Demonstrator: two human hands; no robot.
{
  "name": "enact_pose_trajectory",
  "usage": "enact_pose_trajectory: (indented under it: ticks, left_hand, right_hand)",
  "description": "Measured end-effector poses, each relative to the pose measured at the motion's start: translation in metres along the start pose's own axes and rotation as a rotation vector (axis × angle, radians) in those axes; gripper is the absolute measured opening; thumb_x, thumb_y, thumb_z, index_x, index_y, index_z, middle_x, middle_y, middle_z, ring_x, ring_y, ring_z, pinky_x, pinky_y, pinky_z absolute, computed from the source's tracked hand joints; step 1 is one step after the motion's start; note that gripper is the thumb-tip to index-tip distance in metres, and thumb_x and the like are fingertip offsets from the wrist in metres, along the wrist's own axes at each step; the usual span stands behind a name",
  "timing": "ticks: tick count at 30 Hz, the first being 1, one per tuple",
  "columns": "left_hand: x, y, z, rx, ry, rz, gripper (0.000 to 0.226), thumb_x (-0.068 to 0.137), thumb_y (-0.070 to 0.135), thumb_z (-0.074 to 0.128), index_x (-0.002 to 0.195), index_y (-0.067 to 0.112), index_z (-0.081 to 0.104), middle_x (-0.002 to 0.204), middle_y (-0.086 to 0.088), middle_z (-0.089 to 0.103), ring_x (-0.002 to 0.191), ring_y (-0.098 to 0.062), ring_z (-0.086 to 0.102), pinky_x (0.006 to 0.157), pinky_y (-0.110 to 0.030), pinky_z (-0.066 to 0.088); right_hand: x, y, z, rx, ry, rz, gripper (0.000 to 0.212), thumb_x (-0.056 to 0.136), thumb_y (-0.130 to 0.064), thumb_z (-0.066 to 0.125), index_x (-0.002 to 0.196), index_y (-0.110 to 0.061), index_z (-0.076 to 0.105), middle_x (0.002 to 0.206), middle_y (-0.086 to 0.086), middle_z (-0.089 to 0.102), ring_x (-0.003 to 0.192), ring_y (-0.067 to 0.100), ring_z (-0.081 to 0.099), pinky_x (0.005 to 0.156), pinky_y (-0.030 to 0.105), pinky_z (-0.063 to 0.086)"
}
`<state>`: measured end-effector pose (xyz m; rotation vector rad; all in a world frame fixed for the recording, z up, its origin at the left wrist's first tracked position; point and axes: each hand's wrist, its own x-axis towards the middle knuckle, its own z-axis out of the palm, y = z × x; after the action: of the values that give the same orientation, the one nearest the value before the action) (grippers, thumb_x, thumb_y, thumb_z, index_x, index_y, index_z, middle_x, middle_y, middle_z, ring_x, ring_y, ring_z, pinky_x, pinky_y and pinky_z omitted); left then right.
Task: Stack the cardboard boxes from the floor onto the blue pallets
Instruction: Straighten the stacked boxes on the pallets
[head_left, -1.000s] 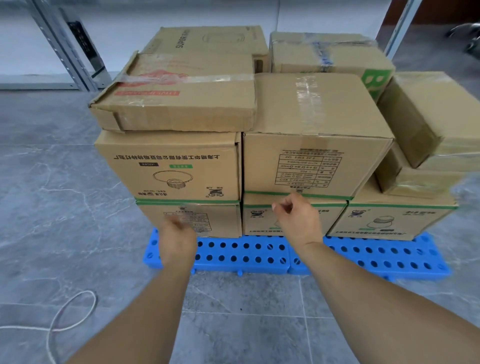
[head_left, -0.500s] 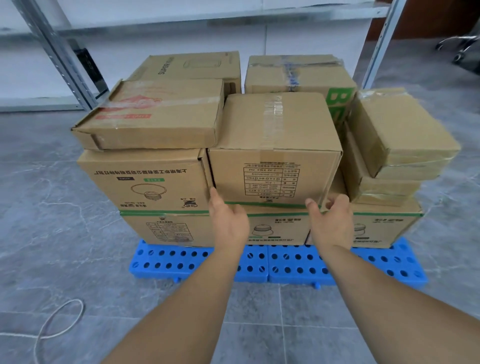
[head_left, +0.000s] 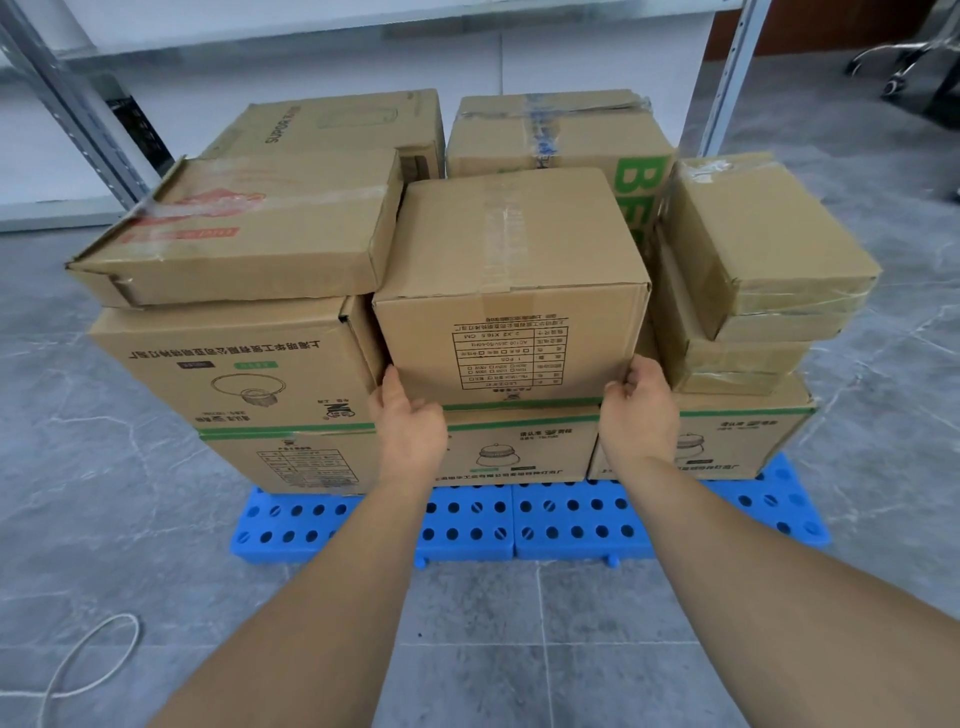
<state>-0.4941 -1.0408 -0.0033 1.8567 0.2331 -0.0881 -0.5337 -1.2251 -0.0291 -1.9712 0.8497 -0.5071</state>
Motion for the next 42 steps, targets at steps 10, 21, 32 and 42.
enact_pose_trajectory:
  ticks: [10, 21, 32, 42]
  left_hand:
    - [-0.01, -0.006, -0.015, 0.083, -0.002, 0.02, 0.054, 0.093, 0.003, 0.031, 0.145, 0.017, 0.029, 0.148, -0.004, 0.031, 0.127, -0.034, 0.043, 0.107, -0.05, 0.037]
    - [-0.008, -0.02, -0.021, -0.053, 0.036, -0.084, 0.053, 0.094, 0.001, 0.034, 0.144, 0.02, 0.034, 0.139, 0.002, 0.046, 0.125, -0.013, 0.044, 0.095, -0.017, 0.029]
    - [-0.005, -0.049, -0.021, 0.038, 0.001, -0.309, 0.062, 0.091, -0.007, 0.023, 0.148, 0.019, 0.023, 0.152, -0.001, 0.029, 0.136, -0.024, 0.031, 0.109, -0.033, 0.026]
    - [0.002, -0.049, -0.014, -0.026, -0.063, -0.302, 0.065, 0.091, -0.006, 0.032, 0.149, 0.021, 0.02, 0.152, 0.0, 0.03, 0.12, -0.011, 0.042, 0.107, -0.031, 0.029]
  right_hand:
    - [-0.006, -0.001, 0.001, -0.005, -0.012, -0.015, 0.025, 0.093, -0.015, 0.046, 0.117, -0.013, 0.052, 0.113, 0.007, 0.06, 0.103, 0.027, 0.056, 0.082, 0.031, 0.041]
    - [-0.01, -0.002, 0.0, -0.072, -0.017, 0.034, 0.031, 0.092, -0.01, 0.042, 0.122, -0.011, 0.05, 0.118, 0.01, 0.059, 0.101, 0.027, 0.055, 0.078, 0.03, 0.04]
    - [-0.008, 0.015, -0.001, -0.237, -0.091, 0.064, 0.025, 0.093, -0.009, 0.038, 0.107, -0.006, 0.058, 0.101, 0.018, 0.062, 0.083, 0.029, 0.051, 0.067, 0.032, 0.04]
    - [0.001, 0.023, 0.005, -0.228, -0.107, 0.087, 0.028, 0.092, -0.007, 0.038, 0.102, -0.004, 0.065, 0.095, 0.018, 0.065, 0.084, 0.032, 0.057, 0.067, 0.032, 0.045]
